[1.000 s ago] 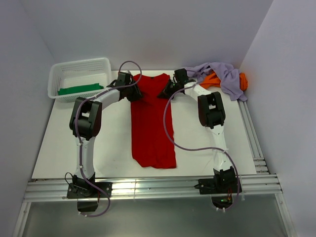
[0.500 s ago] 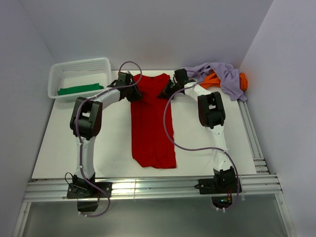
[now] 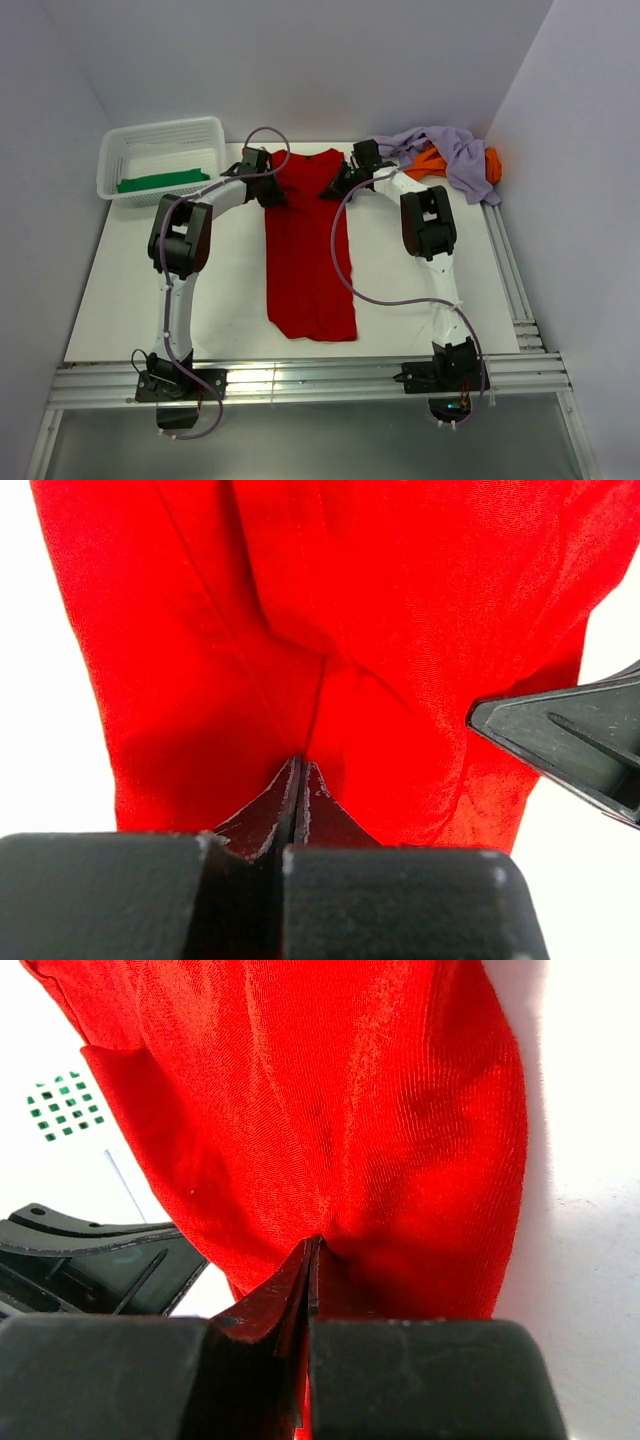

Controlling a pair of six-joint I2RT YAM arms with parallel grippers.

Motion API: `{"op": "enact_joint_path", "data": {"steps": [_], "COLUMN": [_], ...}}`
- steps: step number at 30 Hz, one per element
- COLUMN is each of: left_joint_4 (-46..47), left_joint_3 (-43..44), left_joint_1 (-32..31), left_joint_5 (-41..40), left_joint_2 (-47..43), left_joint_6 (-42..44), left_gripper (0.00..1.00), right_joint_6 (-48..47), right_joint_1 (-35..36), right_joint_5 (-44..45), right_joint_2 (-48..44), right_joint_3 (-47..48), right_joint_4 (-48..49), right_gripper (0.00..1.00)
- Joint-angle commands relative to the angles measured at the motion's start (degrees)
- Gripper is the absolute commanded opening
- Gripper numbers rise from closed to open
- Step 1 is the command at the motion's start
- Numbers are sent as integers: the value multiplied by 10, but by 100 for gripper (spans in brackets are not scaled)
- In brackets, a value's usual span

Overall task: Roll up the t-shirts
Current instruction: Fold the tshirt

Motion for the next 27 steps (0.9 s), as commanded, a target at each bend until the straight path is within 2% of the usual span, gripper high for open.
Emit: {"op": "enact_joint_path", "data": {"steps": [1,5,16,24,27], "left_joint_4": [-11,-32,-23,-35,-42], "left_joint_3": [14,12,-63,-96,-103], "left_joint_1": [-3,-3,-20,-34,-36], "left_joint_5": [-19,-39,-76,-87,-107], "left_joint_2": [-25,-43,-116,-127,-130], "left_joint_6": [10,-1,-20,-50,-61], "left_gripper": [0,0,0,0,4], "right_joint_6": [1,1,0,4,4], "right_joint_1": [2,2,1,1,2], "right_joint_5": [7,10,13,14,12], "right_joint_2": [-5,-5,-5,-6,-6], "right_joint_3": [-2,0,1,1,1], "right_joint_4": [0,-2,-9,-9,-8], "right_gripper": [0,0,0,0,0]}}
